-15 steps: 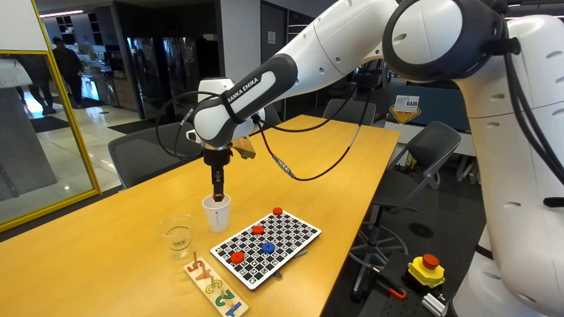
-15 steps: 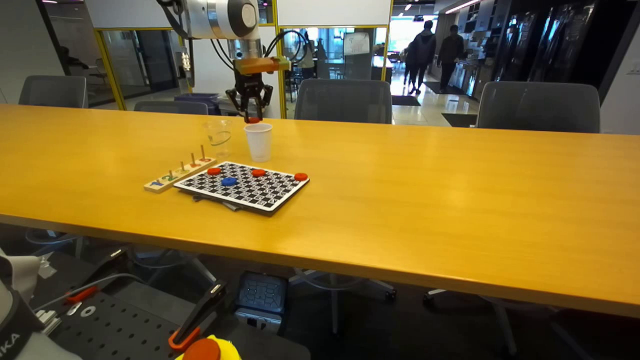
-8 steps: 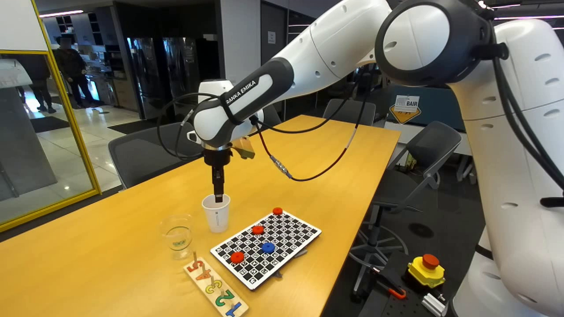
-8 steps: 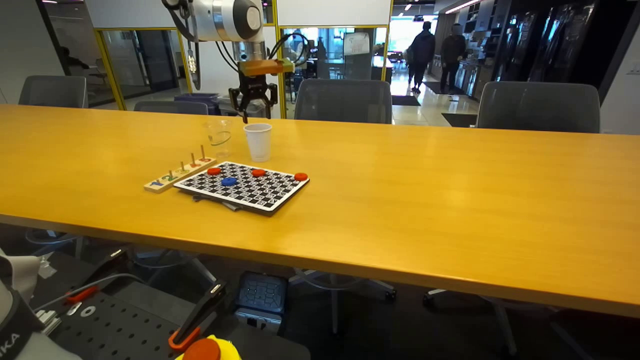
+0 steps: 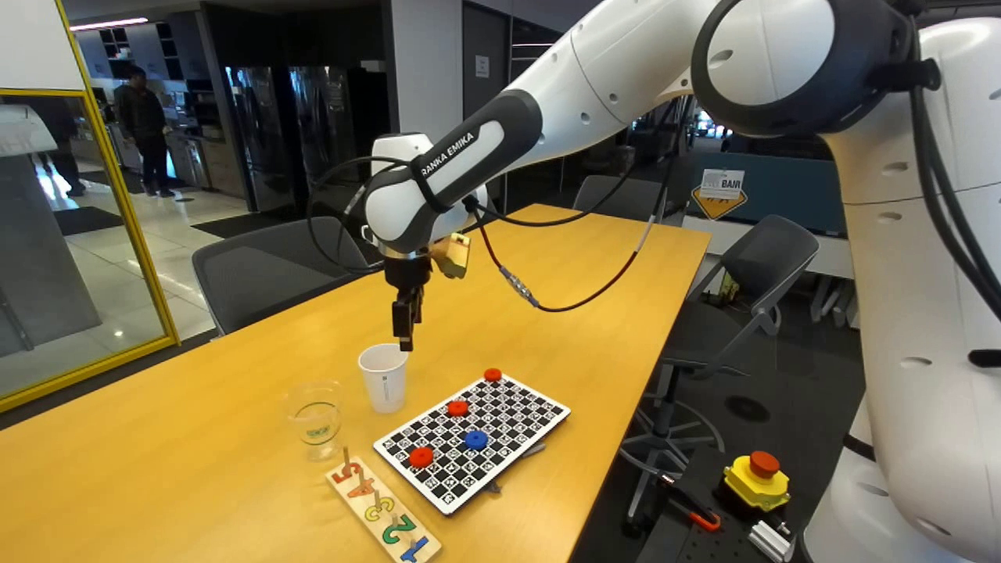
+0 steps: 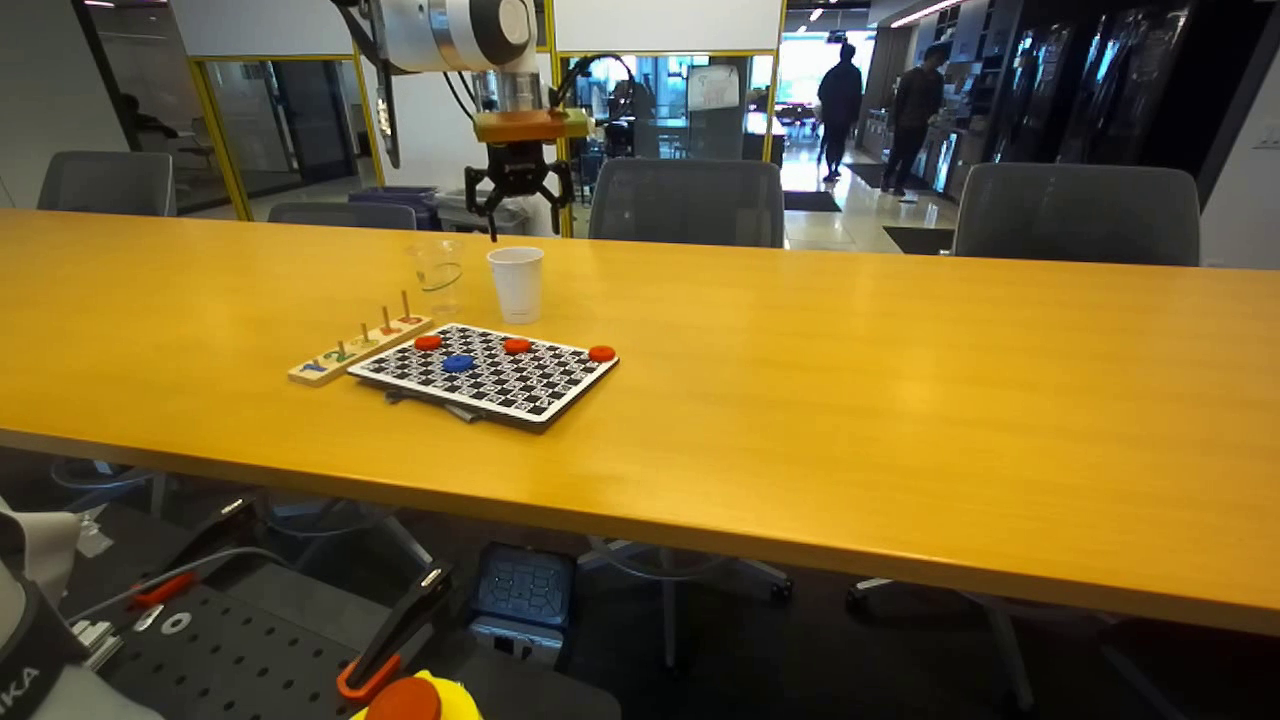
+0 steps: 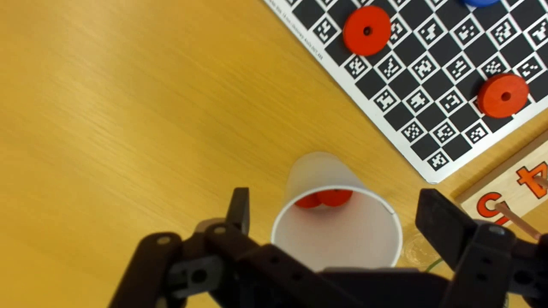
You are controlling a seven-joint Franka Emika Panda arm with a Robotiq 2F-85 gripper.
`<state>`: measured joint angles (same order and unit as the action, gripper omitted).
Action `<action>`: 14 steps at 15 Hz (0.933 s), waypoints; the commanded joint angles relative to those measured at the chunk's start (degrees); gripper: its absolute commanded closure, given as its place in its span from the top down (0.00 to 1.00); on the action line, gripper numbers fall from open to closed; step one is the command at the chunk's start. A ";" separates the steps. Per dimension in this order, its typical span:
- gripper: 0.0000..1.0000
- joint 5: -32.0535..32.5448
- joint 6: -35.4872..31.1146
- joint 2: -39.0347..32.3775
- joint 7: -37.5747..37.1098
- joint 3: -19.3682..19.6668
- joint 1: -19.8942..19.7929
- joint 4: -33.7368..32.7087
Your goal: Put the blue ring in the clear cup and the orange rings in the white cup
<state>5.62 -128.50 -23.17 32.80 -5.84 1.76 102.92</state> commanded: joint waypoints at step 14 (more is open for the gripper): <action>1.00 -1.04 -9.39 3.02 -37.69 8.03 -1.14 17.07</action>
<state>5.40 -134.46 -20.09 -1.31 1.55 0.84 118.14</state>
